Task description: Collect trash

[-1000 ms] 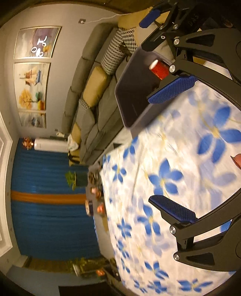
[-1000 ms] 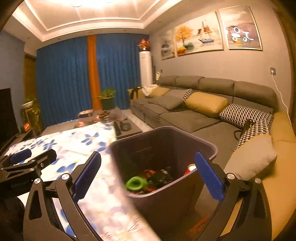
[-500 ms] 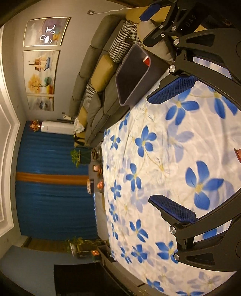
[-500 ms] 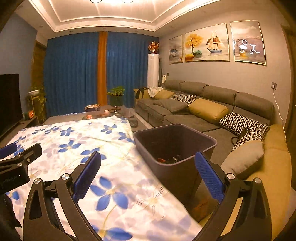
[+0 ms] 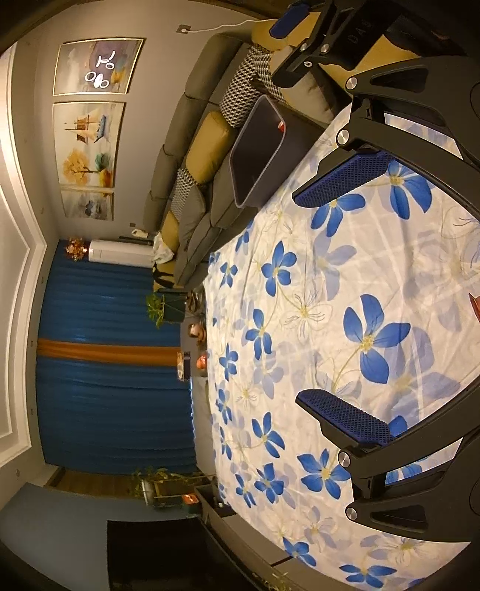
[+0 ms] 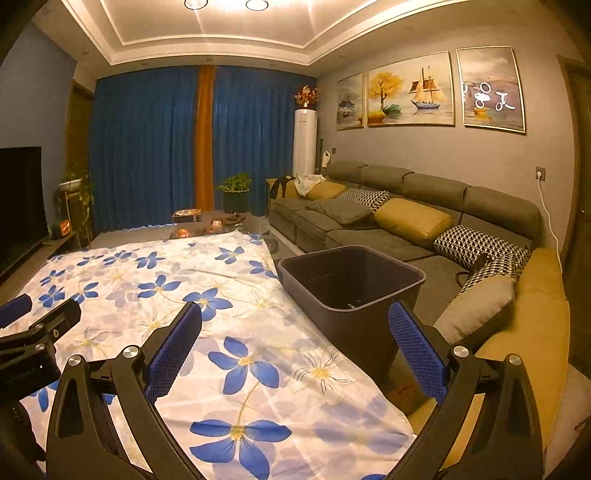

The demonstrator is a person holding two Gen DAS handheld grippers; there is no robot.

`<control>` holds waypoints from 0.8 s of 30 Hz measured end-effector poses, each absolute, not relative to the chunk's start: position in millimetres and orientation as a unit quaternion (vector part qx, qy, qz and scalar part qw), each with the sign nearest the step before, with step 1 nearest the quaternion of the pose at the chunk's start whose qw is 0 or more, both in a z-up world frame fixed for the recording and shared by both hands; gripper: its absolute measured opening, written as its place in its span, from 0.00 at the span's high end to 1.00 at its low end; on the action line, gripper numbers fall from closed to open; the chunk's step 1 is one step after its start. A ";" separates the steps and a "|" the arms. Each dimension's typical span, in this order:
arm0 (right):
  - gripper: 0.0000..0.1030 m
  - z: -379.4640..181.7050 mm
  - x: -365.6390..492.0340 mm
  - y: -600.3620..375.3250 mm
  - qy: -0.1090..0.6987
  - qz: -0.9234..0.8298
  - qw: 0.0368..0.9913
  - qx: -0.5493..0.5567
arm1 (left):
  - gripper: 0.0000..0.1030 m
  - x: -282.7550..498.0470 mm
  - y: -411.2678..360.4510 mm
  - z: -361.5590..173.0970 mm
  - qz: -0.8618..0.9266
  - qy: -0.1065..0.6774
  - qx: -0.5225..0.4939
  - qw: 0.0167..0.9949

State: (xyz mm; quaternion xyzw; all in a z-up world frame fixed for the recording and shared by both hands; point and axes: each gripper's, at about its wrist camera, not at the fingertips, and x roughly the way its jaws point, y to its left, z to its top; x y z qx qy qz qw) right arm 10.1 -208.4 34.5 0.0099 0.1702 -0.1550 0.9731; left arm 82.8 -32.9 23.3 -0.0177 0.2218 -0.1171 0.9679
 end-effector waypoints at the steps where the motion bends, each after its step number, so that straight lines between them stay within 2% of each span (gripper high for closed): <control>1: 0.05 35.2 9.0 -206.3 0.169 -0.155 0.973 0.009 | 0.06 81.3 -31.7 23.6 -0.120 0.222 -0.019 0.968; 24: 0.05 40.1 5.9 -194.3 0.163 -0.148 0.976 0.007 | 0.06 72.5 -25.1 32.2 -0.126 0.216 -0.030 0.968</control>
